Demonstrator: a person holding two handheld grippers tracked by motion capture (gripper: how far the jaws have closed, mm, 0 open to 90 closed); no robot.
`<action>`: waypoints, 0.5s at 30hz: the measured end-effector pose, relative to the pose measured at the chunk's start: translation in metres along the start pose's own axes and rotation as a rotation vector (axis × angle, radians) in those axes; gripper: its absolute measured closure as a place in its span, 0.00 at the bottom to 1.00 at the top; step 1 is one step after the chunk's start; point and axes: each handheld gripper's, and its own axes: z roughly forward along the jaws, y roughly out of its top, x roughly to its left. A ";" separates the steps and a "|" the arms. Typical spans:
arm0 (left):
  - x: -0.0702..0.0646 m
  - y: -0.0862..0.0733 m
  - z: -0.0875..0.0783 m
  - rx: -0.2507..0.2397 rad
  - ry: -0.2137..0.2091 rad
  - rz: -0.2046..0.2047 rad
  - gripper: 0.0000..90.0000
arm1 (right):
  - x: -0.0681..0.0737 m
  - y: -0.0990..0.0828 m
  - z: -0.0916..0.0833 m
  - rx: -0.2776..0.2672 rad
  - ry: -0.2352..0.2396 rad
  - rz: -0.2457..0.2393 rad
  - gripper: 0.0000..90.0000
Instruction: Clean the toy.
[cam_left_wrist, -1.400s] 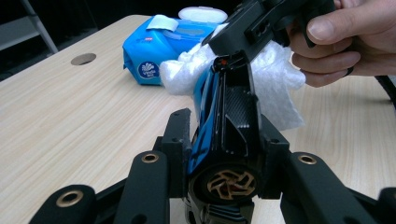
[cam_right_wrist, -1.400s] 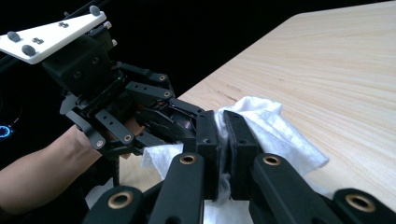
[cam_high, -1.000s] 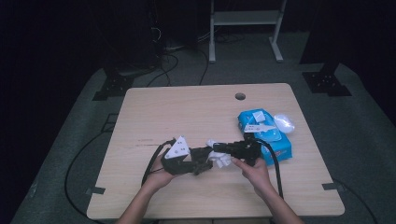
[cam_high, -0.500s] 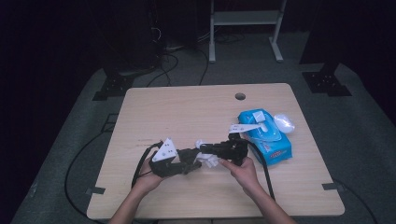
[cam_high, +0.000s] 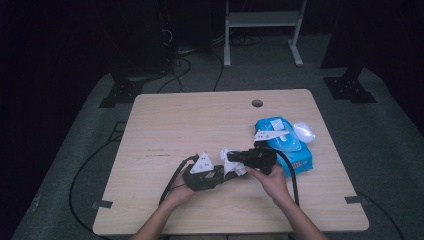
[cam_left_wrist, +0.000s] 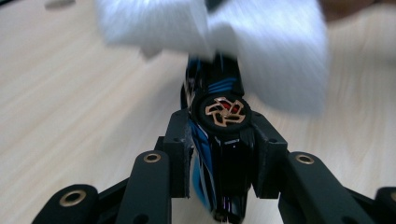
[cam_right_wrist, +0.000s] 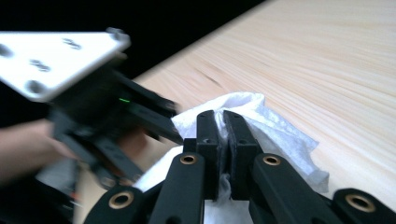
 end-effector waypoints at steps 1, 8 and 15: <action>0.001 -0.002 0.001 0.005 0.001 0.000 0.72 | -0.002 -0.002 0.000 0.025 -0.025 -0.014 0.94; 0.001 0.000 0.003 0.027 0.003 0.010 0.67 | 0.001 -0.012 0.011 0.091 -0.057 -0.065 0.94; 0.000 0.008 0.013 0.056 0.014 0.036 0.69 | 0.014 -0.013 0.017 0.101 -0.063 -0.135 0.94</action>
